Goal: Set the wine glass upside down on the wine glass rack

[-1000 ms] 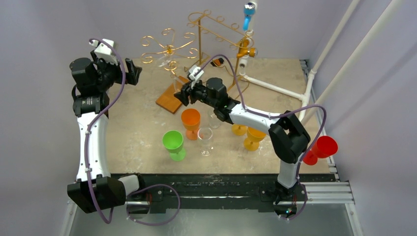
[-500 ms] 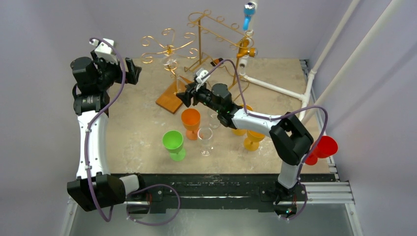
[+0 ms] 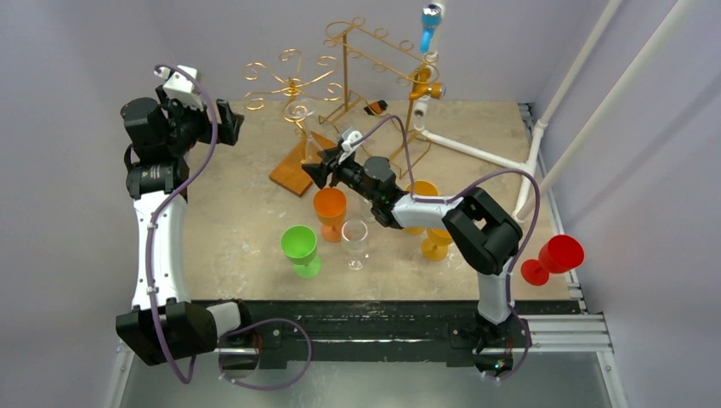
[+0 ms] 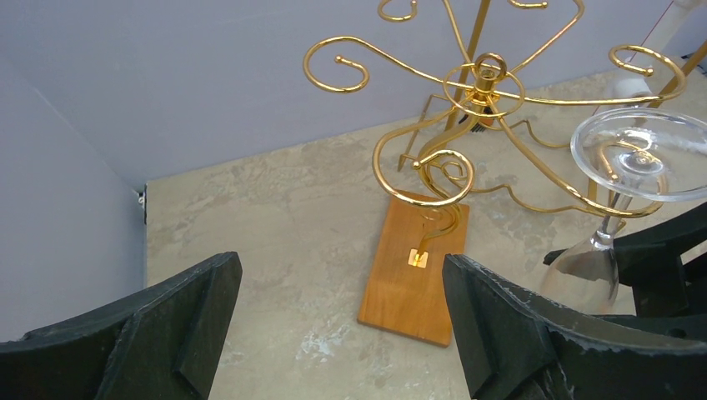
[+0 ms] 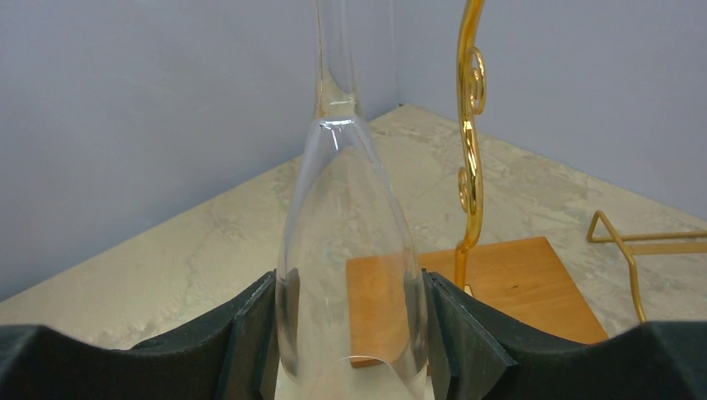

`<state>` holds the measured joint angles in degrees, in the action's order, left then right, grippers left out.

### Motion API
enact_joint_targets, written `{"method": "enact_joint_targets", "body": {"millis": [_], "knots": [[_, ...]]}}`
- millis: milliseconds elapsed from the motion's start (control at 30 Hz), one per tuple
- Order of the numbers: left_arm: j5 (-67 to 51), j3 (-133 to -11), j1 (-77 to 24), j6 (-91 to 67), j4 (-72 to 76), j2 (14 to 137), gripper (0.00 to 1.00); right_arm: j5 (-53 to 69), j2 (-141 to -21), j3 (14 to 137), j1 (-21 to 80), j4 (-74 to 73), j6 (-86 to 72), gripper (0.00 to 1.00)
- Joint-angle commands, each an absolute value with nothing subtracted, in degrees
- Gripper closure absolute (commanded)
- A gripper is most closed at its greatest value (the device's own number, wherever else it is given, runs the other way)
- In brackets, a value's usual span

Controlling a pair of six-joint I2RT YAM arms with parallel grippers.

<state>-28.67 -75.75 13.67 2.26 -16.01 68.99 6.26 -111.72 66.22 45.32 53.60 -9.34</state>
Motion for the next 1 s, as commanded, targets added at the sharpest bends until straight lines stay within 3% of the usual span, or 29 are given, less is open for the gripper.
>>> {"method": "enact_joint_targets", "body": {"millis": [0, 67, 100, 133, 767, 967], "knots": [[-28.2, -78.2, 13.3, 3.0, -15.4, 68.2, 0.0, 7.8, -112.1, 68.2, 45.4, 56.4, -11.2, 0.66], [-28.1, -78.2, 13.3, 3.0, -15.4, 68.2, 0.0, 7.2, -111.9, 68.2, 45.4, 56.4, -11.7, 0.43], [-28.1, -78.2, 13.3, 3.1, -15.4, 68.3, 0.0, 6.9, -111.7, 68.1, 45.4, 56.2, -11.8, 0.14], [-28.2, -78.2, 13.3, 3.1, -15.3, 68.3, 0.0, 6.6, -111.4, 68.2, 45.4, 55.6, -11.6, 0.03], [-30.8, -75.2, 13.3, 3.9, -12.1, 68.3, 0.0, 0.8, -89.9, 59.8, 45.4, 44.7, -11.0, 0.01], [-37.0, -71.5, 13.3, 5.2, -8.2, 67.3, 0.0, 0.6, -81.8, 62.7, 45.9, 26.9, -13.0, 0.01]]}}
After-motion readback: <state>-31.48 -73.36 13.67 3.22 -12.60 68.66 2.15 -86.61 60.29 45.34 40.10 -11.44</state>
